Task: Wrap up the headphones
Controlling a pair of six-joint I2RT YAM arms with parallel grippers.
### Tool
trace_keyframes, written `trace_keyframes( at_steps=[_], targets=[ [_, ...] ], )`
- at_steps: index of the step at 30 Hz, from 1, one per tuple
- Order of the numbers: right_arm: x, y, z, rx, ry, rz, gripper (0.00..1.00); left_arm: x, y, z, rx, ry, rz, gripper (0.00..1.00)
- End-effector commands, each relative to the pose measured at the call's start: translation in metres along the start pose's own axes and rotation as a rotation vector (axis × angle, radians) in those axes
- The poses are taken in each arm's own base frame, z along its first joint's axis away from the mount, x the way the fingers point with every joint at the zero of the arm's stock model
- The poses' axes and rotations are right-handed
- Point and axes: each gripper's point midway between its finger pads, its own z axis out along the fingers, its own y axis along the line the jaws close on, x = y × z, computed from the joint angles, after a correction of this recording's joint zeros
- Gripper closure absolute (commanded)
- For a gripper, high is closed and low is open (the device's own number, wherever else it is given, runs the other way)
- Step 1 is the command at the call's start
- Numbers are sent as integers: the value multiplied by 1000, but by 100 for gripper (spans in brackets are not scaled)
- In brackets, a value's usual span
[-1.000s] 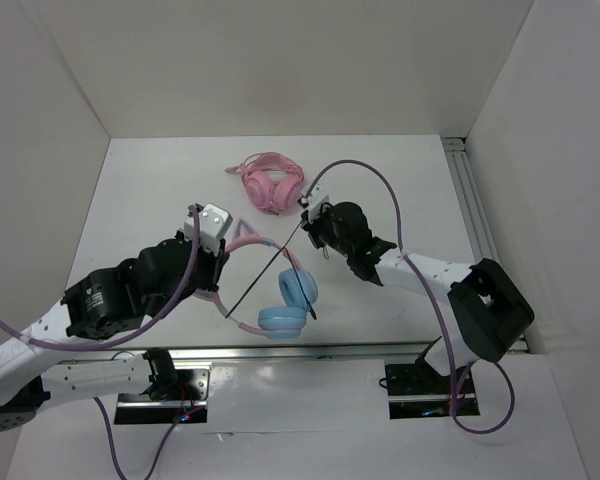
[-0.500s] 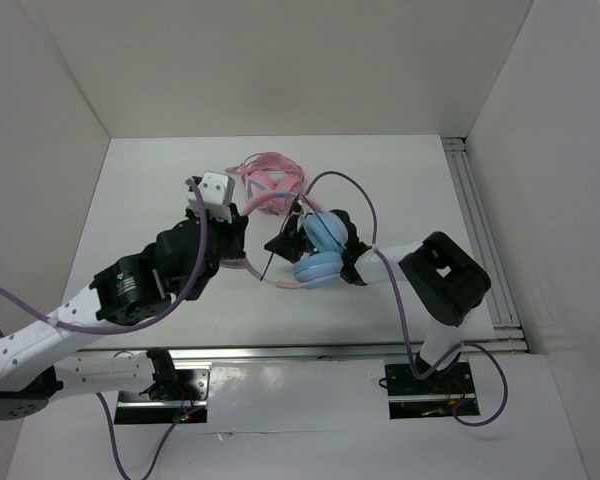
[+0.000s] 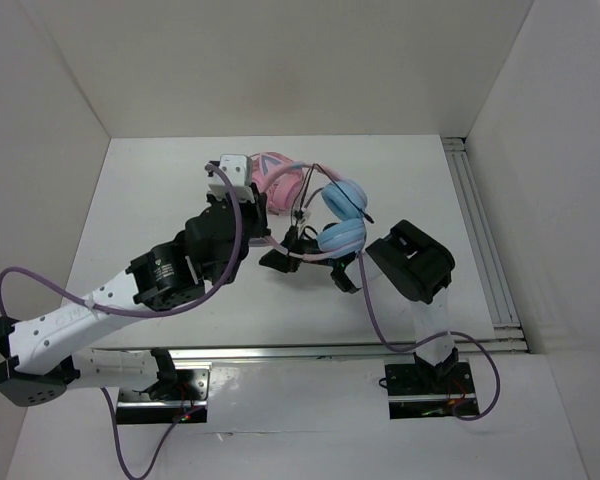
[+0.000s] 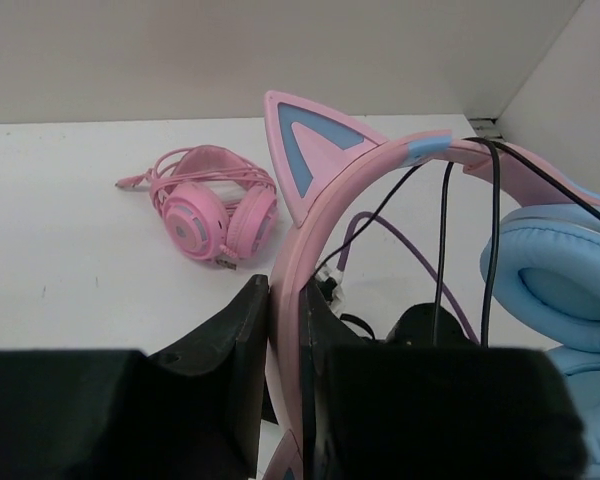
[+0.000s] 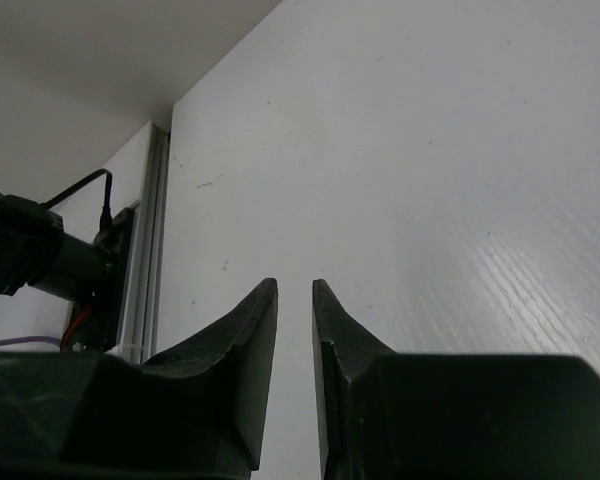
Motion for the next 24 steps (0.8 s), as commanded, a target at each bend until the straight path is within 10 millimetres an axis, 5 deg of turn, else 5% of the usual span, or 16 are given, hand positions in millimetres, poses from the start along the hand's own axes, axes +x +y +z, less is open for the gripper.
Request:
trace_keyframes(
  at_steps=[1, 24],
  targets=[
    [-25, 8, -5, -74, -114, -65, 72, -70, -1, -10, -6, -161, -205, 100],
    [20, -15, -12, -44, -52, 11, 57, -76, 25, -11, -140, -173, -197, 100]
  ],
)
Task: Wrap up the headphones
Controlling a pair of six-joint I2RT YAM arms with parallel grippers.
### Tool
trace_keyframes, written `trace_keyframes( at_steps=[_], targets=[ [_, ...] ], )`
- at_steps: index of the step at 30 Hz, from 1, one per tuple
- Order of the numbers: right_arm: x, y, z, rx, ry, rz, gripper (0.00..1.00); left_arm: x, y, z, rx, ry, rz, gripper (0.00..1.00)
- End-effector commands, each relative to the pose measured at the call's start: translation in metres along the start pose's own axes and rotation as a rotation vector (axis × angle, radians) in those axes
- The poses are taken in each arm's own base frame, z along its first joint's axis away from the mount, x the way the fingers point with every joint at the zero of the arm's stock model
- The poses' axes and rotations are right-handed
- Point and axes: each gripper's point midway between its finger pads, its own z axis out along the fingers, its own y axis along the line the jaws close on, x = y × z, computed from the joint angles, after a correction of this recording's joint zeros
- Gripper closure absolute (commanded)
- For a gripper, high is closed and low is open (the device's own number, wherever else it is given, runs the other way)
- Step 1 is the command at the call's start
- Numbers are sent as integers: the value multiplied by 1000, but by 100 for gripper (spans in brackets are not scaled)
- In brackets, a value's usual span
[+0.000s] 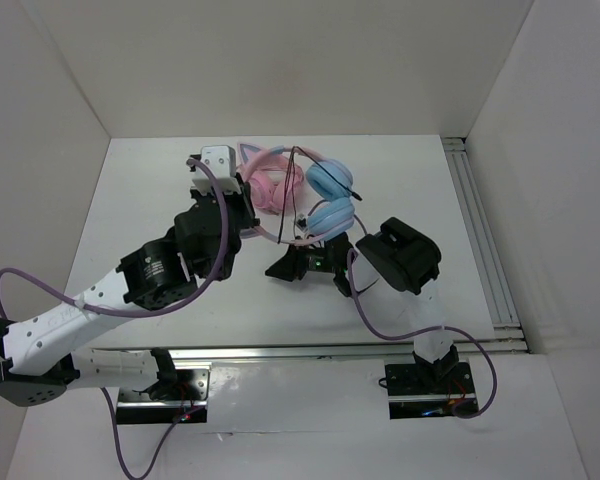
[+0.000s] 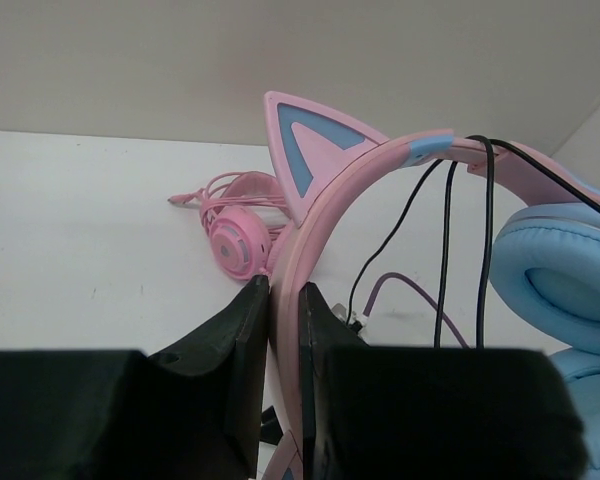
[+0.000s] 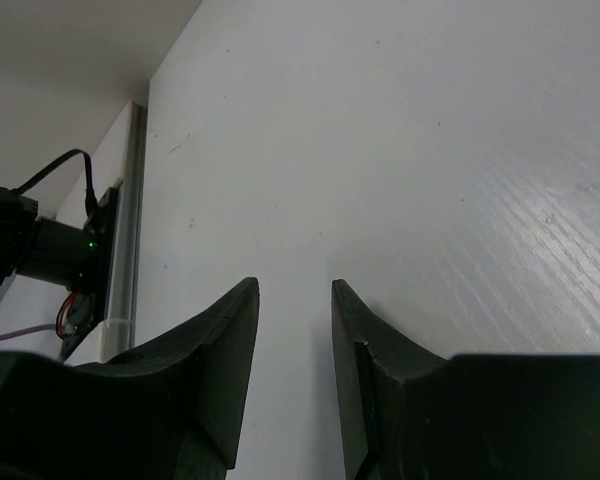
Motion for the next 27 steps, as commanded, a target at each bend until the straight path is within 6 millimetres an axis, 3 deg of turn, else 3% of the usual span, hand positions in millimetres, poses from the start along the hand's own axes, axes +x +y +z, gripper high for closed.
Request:
trace_keyframes(
  at_steps=[1, 2, 3, 4, 5, 11, 13, 17, 23, 27],
  targets=[
    [-25, 20, -2, -100, -120, -148, 57, -44, 2, -3, -18, -93, -193, 100],
    [-22, 19, -3, -96, -115, -142, 57, -42, 4, -1, -20, -86, -180, 100],
    [-19, 18, -5, -95, -114, -141, 66, -43, 5, 1, -22, -87, -193, 100],
    [-20, 19, -5, -100, -120, -148, 96, -40, 3, 1, -12, -78, -195, 100],
    [-20, 19, -6, -94, -127, -148, 100, -39, 7, 3, -25, -76, -186, 100],
    [-17, 20, -13, -56, -150, -137, 100, -28, 30, 13, -115, -57, -220, 100],
    [-12, 23, -17, -31, -149, -136, 100, -17, 37, 27, -166, -39, -223, 100],
    [7, 50, -20, -67, -114, -145, 100, 1, 50, 56, -240, 4, -211, 100],
    [29, 87, -14, -128, -40, -168, 100, 31, 53, 93, -289, 71, -199, 100],
    [32, 114, -15, -154, -11, -224, 100, 46, 60, 105, -323, 92, -195, 100]
  ],
)
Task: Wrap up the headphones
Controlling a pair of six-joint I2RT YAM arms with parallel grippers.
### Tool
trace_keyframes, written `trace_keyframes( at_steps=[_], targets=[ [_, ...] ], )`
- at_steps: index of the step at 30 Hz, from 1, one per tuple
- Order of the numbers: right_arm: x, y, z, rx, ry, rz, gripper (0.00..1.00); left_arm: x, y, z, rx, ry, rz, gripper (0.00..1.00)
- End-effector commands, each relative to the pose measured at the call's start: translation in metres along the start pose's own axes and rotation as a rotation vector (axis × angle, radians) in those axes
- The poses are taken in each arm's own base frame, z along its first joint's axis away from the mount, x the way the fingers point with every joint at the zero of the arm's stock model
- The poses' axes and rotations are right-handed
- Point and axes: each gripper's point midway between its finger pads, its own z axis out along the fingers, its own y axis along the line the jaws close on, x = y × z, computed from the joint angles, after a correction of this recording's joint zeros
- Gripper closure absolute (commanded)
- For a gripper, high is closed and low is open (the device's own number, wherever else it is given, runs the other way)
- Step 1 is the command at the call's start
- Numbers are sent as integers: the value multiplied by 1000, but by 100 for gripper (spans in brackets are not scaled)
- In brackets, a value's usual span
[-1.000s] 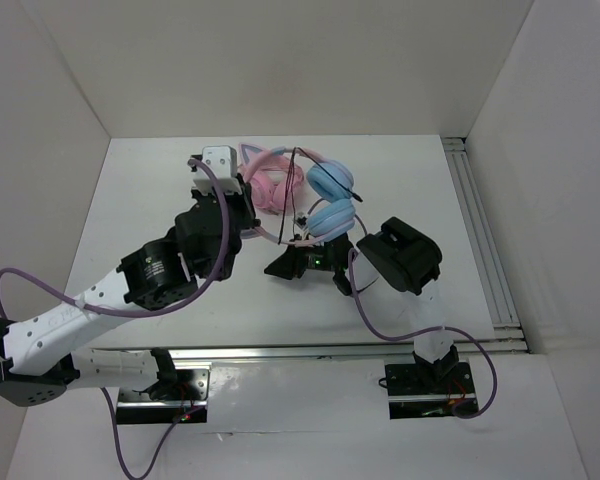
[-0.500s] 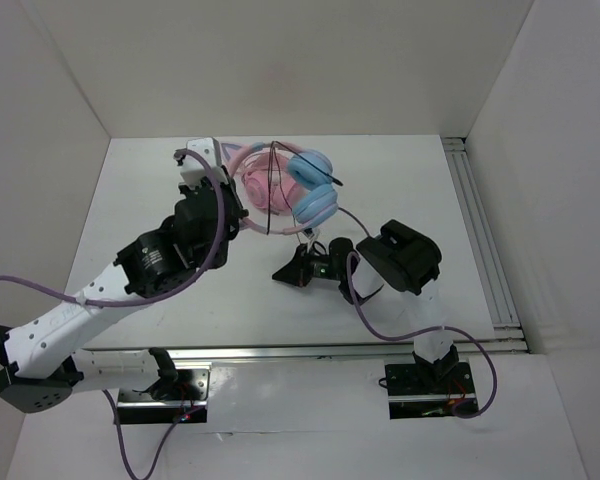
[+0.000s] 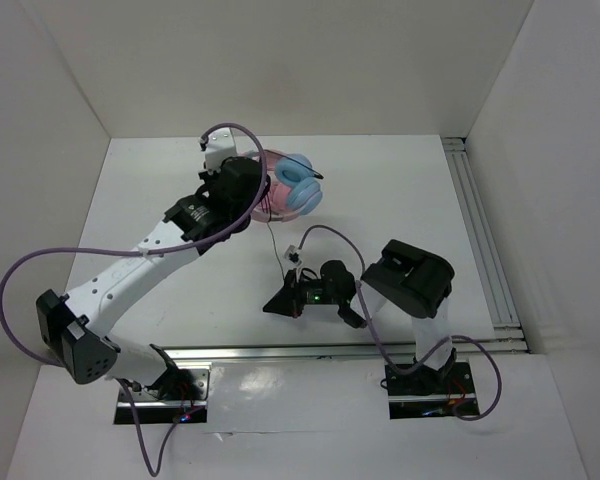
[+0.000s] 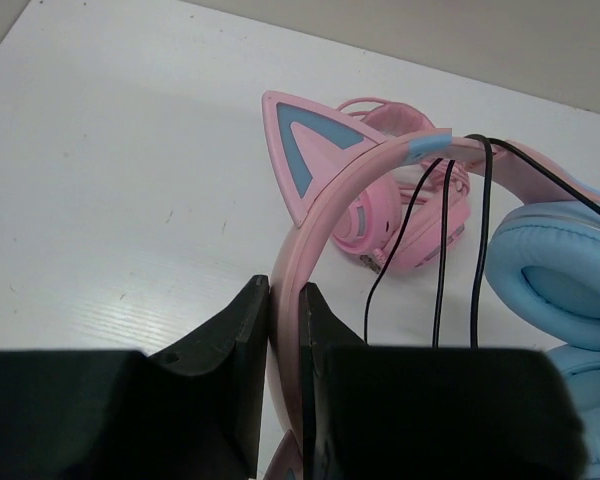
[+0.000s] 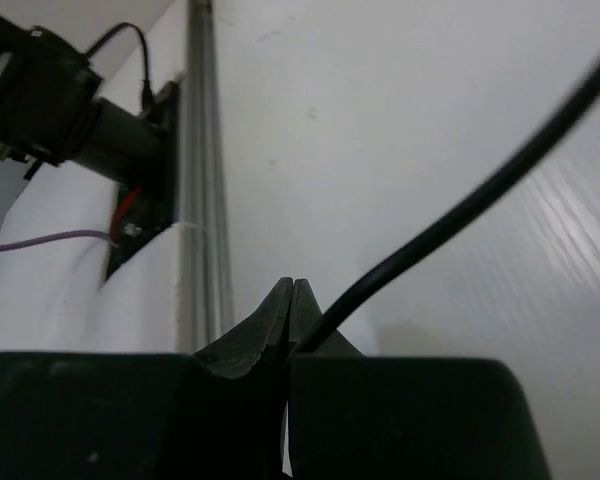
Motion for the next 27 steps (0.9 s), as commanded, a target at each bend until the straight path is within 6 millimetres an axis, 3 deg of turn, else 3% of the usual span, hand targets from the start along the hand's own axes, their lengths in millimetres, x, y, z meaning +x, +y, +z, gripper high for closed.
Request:
trace_keyframes(
  at_steps=[1, 2, 3, 5, 6, 7, 9, 10, 12, 19, 20, 21, 23, 25, 26, 27],
  targets=[
    [-40, 44, -1, -85, -111, -185, 100, -37, -13, -1, 37, -73, -199, 100],
    [-50, 59, -1, -87, -132, -251, 100, -28, -10, 6, 18, -61, -181, 100],
    [-36, 55, -2, -42, -63, -238, 100, -20, -9, 9, 10, -50, -164, 100],
    [-50, 63, 2, 2, -70, -329, 100, -12, -4, 18, -11, -48, -153, 100],
    [-61, 84, 0, -15, -90, -370, 100, -7, -4, 20, -14, -44, -147, 100],
    [-55, 83, -3, 14, -45, -369, 100, 6, 0, 28, -26, -17, -124, 100],
    [-74, 101, -5, 22, -66, -440, 100, 14, 8, 38, -57, -8, -115, 100],
    [-63, 104, -6, 27, -6, -440, 100, 23, 7, 41, -56, 9, -109, 100],
    [-76, 122, -6, 15, -20, -494, 100, 31, 11, 47, -75, 22, -102, 100],
    [-93, 131, -19, 133, 49, -619, 100, 71, 4, 52, -9, 101, 63, 100],
    [-82, 127, -23, 156, 116, -624, 100, 90, 0, 52, 45, 147, 111, 100],
    [-92, 126, -24, 191, 114, -654, 100, 94, -3, 48, 77, 152, 146, 100],
    [-87, 123, -31, 223, 169, -668, 100, 110, 5, 42, 87, 179, 182, 100],
    [-93, 124, -35, 258, 172, -683, 100, 107, 14, 33, 90, 171, 154, 100],
    [-86, 117, -40, 279, 212, -675, 100, 115, 21, 29, 89, 191, 159, 100],
    [-89, 120, -42, 277, 213, -686, 100, 107, 24, 27, 87, 176, 131, 100]
  ],
)
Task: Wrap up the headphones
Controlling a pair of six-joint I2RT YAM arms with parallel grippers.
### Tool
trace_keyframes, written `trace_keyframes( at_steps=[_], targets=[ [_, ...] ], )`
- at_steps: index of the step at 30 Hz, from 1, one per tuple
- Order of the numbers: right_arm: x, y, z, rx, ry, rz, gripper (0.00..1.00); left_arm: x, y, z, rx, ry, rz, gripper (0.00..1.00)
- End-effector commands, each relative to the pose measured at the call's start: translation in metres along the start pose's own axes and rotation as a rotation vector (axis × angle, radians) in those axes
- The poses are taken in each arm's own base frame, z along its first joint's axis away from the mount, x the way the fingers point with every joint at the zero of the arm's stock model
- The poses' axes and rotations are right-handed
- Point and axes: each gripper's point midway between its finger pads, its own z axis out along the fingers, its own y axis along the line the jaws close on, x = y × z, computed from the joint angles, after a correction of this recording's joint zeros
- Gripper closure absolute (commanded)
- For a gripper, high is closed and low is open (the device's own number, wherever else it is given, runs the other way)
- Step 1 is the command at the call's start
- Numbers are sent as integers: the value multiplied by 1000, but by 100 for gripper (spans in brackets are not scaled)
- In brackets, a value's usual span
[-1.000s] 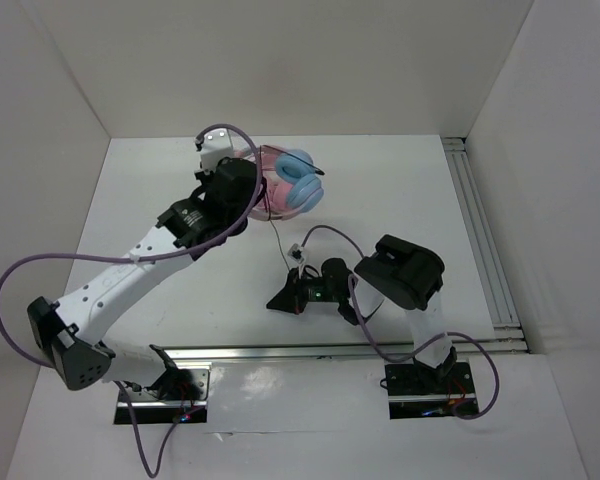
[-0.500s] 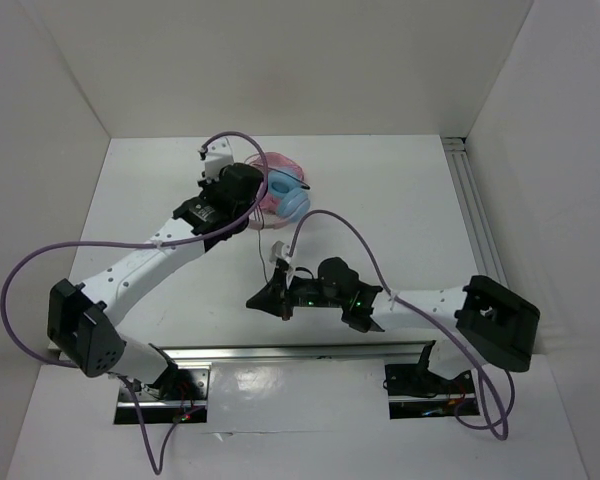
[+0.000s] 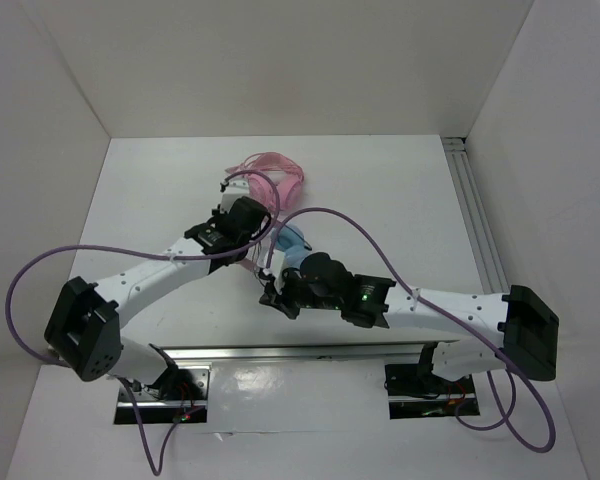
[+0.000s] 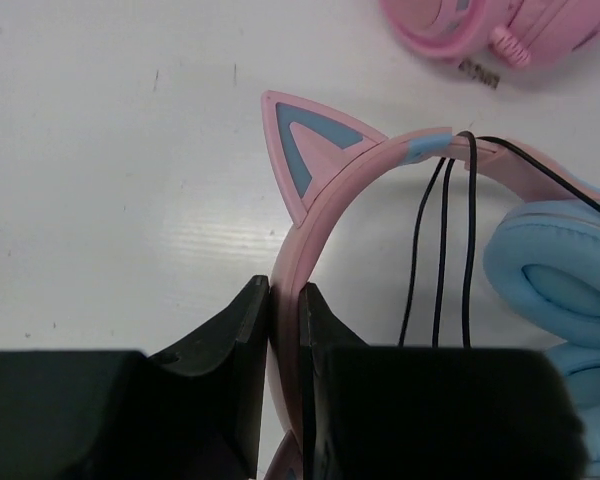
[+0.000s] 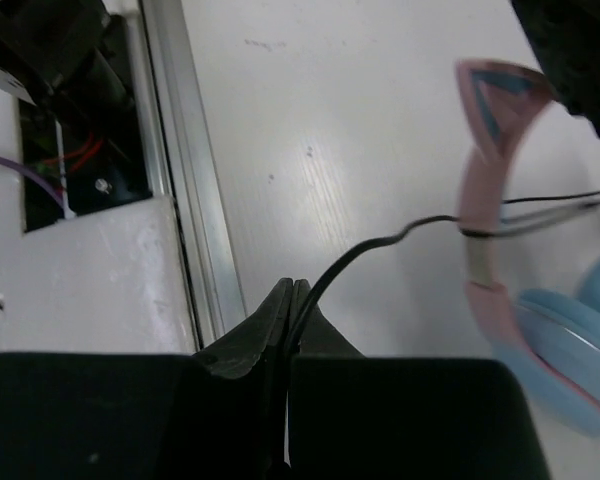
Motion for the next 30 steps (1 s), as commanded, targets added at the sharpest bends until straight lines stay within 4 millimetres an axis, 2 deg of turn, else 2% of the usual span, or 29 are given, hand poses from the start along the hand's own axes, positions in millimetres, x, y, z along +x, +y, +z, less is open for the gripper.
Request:
trace_keyframes(
  at_steps=[1, 3, 5, 6, 7, 9, 10, 12, 15, 16, 17, 21, 24, 27, 29, 30],
  targets=[
    [-1, -13, -19, 82, 86, -57, 100, -37, 6, -24, 76, -105, -148, 100],
    [7, -6, -21, 71, 119, -64, 100, -42, 26, -31, 33, -79, -198, 100],
    [1, -1, -27, 61, 103, -70, 100, -50, 38, -32, 6, -60, -250, 100],
    [5, 4, -28, 57, 107, -64, 100, -63, 43, -37, 5, -67, -283, 100],
    [11, 5, -28, 65, 121, -57, 100, -59, 58, -33, -45, -33, -292, 100],
    [2, 9, -34, 71, 91, -67, 100, -66, 63, -32, -36, -29, -310, 100],
    [6, 15, -33, 57, 99, -64, 100, -67, 66, -31, -44, -29, -315, 100],
    [-1, 21, -38, 43, 81, -70, 100, -68, 72, -30, -67, -36, -330, 100],
    [-24, 33, -41, 0, 30, -78, 100, -64, 70, -27, -58, -20, -364, 100],
    [-24, 36, -41, -14, 29, -77, 100, -63, 69, -25, -62, -14, -375, 100],
    [-33, 37, -42, -23, 14, -87, 100, -61, 73, -24, -75, -8, -390, 100],
    [-35, 44, -39, -34, 21, -96, 100, -60, 74, -21, -91, -7, -385, 100],
    [-35, 44, -39, -34, 21, -116, 100, -60, 70, -19, -68, -1, -345, 100],
    [-42, 32, -41, 27, 15, -142, 100, -55, 49, -22, 4, -17, -252, 100],
    [-45, 27, -45, 52, 34, -163, 100, -44, 43, -24, -11, -23, -187, 100],
    [-44, 21, -46, 83, 55, -173, 100, -46, 41, -25, -5, -36, -157, 100]
  ],
)
